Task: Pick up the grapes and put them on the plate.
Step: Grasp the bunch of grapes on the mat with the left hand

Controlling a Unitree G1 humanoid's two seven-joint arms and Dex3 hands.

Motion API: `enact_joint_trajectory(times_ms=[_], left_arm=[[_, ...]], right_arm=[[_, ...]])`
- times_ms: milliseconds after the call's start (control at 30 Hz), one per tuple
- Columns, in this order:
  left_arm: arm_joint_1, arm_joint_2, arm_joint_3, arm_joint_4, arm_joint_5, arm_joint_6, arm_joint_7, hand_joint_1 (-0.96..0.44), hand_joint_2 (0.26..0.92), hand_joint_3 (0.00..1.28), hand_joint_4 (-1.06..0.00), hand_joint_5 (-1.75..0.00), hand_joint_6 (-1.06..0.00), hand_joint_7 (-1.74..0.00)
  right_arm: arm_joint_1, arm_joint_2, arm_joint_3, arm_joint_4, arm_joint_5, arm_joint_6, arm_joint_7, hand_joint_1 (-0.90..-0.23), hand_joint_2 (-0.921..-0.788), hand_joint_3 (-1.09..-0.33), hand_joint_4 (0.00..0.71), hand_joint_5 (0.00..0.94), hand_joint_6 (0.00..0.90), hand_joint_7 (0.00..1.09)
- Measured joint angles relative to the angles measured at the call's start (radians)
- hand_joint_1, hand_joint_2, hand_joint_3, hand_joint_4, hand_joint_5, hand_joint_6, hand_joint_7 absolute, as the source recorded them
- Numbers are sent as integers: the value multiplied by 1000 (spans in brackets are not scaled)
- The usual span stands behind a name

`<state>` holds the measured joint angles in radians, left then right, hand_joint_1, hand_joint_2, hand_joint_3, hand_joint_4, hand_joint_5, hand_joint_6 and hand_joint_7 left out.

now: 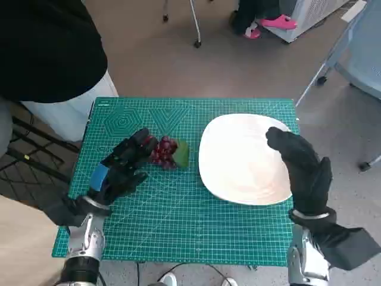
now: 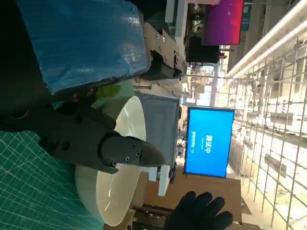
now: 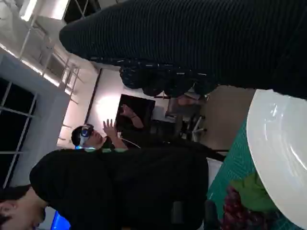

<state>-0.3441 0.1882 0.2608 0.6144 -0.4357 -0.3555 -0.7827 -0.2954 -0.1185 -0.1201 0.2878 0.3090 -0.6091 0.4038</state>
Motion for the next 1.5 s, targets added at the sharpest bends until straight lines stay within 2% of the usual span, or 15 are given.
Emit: enact_joint_trajectory(times_ms=[633,967,1067,1267,1367,1500], left_arm=[[0,0,-1,0,2,6,6,-387,921,116,-252,-7,-416,0],[2,1,-4,-6,14,0,26,-427,921,67,-242,-2,-405,-1],[4,10,-18,-18,100,-59,85,-481,921,51,-189,0,-353,0],[-2,68,-55,-44,354,-179,264,-549,915,38,-66,0,-240,0],[-10,106,-75,-62,481,-187,350,-542,886,18,-24,0,-205,0],[-24,154,-110,-100,645,-162,447,-449,812,6,-9,-1,-203,-6]], right_arm=[[0,0,-1,0,2,0,5,-598,-921,-893,542,0,169,512],[0,0,-3,1,2,0,6,-597,-921,-893,543,0,169,513],[-1,0,-4,1,2,1,6,-596,-921,-893,542,0,169,513],[-4,0,-4,0,2,0,6,-596,-921,-893,542,0,169,513],[-5,0,-4,0,2,0,6,-596,-921,-893,543,0,169,512],[-5,0,-4,0,2,0,6,-596,-921,-893,543,0,169,512]])
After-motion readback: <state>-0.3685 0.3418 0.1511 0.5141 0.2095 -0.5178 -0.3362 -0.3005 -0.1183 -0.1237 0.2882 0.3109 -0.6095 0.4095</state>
